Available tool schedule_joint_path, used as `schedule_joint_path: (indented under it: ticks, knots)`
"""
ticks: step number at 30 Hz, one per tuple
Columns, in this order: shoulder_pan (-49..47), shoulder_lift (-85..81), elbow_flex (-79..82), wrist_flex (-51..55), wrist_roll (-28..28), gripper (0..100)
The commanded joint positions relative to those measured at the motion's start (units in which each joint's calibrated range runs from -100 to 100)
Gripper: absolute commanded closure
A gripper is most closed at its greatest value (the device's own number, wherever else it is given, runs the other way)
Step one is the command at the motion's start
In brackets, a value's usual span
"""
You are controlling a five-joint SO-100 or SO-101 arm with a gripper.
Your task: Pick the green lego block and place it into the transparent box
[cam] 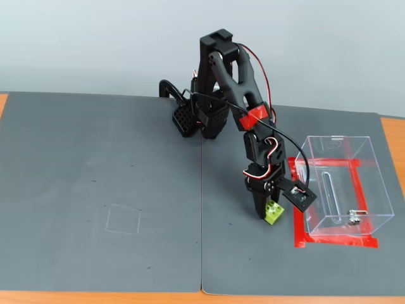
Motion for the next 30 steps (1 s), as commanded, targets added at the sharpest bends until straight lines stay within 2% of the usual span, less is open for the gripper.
schedule_joint_path:
  ticks: [1,12,30]
  knots:
    - [0.6,-0.2,-2.4,-0.6,0.2,84]
    - [0.5,-2.2,-2.9,0.1,0.4,83]
    - [-0.2,-20.5,-2.0,0.2,-0.1,83]
